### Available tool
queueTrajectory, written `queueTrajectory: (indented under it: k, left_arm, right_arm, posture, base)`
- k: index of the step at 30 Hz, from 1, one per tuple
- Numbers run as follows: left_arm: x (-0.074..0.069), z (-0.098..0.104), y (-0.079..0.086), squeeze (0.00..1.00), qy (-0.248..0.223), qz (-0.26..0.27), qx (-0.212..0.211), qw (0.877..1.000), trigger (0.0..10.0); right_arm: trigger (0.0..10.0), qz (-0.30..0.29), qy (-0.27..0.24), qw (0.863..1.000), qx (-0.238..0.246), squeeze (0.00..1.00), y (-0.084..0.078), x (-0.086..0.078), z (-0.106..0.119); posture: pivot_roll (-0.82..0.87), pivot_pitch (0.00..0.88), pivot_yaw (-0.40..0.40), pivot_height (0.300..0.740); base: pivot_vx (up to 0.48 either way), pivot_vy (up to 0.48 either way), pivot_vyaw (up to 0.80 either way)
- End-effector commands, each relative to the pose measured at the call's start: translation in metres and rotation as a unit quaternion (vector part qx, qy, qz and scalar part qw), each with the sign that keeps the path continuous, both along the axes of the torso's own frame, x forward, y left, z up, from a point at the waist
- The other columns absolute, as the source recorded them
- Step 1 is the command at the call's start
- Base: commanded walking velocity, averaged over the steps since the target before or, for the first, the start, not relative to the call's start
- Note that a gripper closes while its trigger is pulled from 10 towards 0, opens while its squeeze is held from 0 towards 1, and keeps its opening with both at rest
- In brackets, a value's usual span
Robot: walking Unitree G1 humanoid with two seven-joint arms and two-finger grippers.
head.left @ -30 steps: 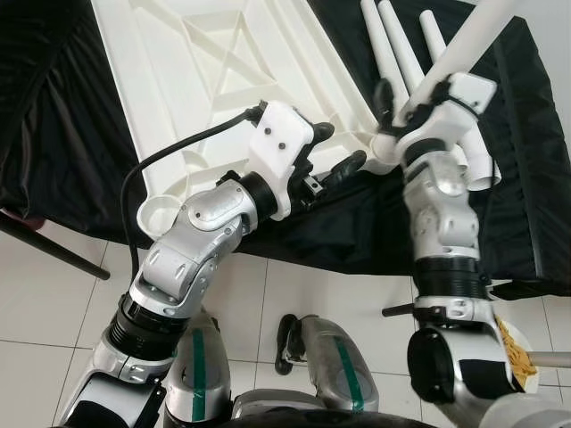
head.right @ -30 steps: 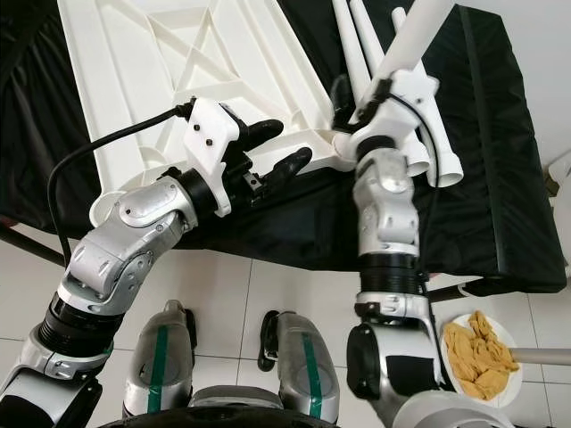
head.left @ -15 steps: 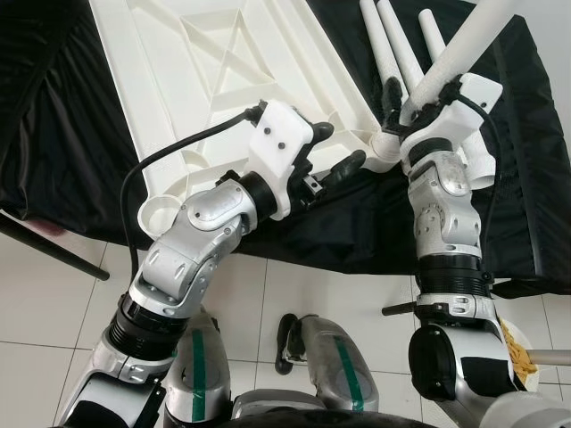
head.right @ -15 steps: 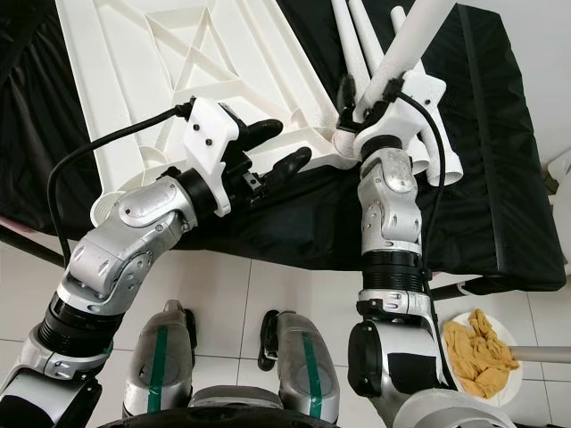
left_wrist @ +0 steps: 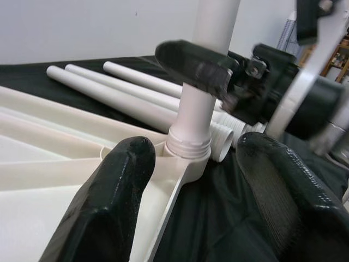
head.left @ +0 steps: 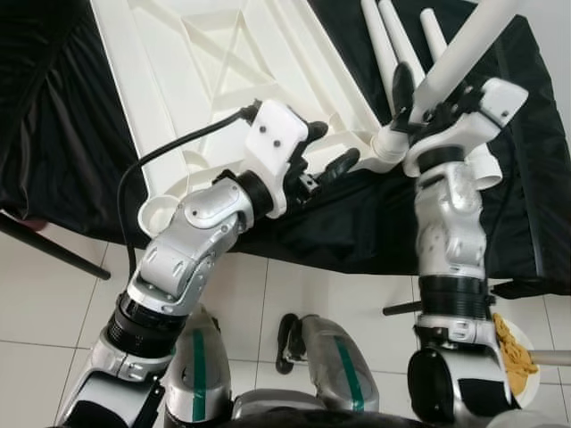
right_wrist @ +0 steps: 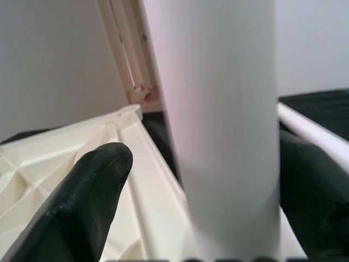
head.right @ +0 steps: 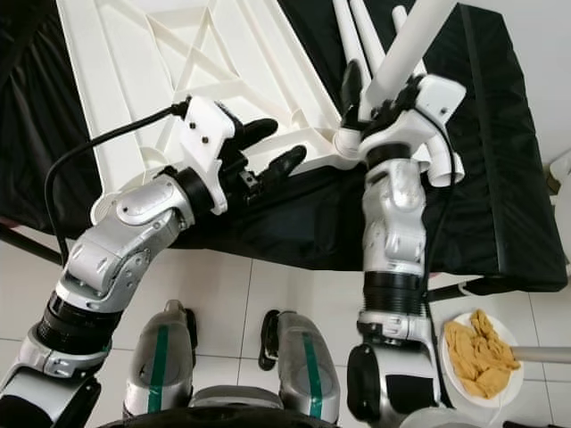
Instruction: Building children table
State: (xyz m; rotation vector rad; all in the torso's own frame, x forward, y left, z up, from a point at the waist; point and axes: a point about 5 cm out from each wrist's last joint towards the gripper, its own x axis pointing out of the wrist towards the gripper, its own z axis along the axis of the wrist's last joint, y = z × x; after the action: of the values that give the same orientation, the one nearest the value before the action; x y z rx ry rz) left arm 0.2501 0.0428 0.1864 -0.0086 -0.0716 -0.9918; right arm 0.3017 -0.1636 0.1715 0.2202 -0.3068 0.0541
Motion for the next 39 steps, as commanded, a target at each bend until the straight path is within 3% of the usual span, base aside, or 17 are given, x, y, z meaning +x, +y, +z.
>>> queueTrajectory:
  k: [1,11,13,17,25,32,37,38,39]
  left_arm:
    - [0.0,-0.001,0.0,0.0,-0.001,-0.005,0.002,1.0,10.0]
    - [0.001,-0.001,0.001,0.0,0.001,0.0,0.0,1.0,10.0]
    - [0.002,-0.002,0.002,0.0,0.003,0.002,-0.001,1.0,10.0]
    - [0.002,-0.003,0.001,0.0,0.004,0.002,-0.001,1.0,10.0]
    - [0.003,-0.005,0.001,0.0,0.008,-0.001,0.003,1.0,10.0]
    - [0.006,-0.024,0.007,0.0,0.037,0.017,0.058,0.997,10.0]
    - [0.007,-0.029,0.009,0.0,0.043,0.023,0.073,0.996,10.0]
    - [0.008,-0.03,0.009,0.0,0.044,0.025,0.077,0.996,10.0]
    - [0.008,-0.03,0.009,0.0,0.044,0.025,0.077,0.996,10.0]
  right_arm:
    - [10.0,-0.001,-0.011,1.0,-0.002,0.0,-0.001,-0.004,0.003]
    - [10.0,-0.024,0.019,0.999,-0.021,0.0,-0.008,-0.016,-0.012]
    - [10.0,-0.036,0.032,0.998,-0.032,0.0,-0.014,-0.027,-0.02]
    - [10.0,-0.046,0.037,0.998,-0.037,0.0,-0.019,-0.033,-0.022]
    - [10.0,-0.045,0.065,0.996,-0.047,0.0,-0.019,-0.041,-0.033]
    - [10.0,-0.032,0.085,0.994,-0.062,0.0,-0.018,-0.051,-0.041]
    - [10.0,-0.029,0.086,0.994,-0.061,0.0,-0.018,-0.051,-0.041]
    - [4.8,-0.027,0.086,0.994,-0.061,0.0,-0.017,-0.051,-0.042]
    - [4.8,-0.027,0.086,0.994,-0.061,0.0,-0.017,-0.051,-0.042]
  posture:
    - [0.09,0.067,-0.088,0.74]
    - [0.08,0.07,-0.093,0.74]
    - [0.07,0.073,-0.094,0.74]
    - [0.07,0.075,-0.091,0.74]
    - [0.06,0.082,-0.086,0.74]
    - [0.06,0.088,-0.084,0.74]
    - [0.06,0.086,-0.084,0.74]
    - [0.06,0.086,-0.085,0.74]
    - [0.06,0.086,-0.085,0.74]
  base:
    - [0.0,0.0,0.0]
    - [0.0,0.0,0.0]
    - [0.0,0.0,0.0]
    - [0.0,0.0,0.0]
    - [0.0,0.0,0.0]
    - [0.0,0.0,0.0]
    - [0.0,0.0,0.0]
    - [0.0,0.0,0.0]
    - [0.0,0.0,0.0]
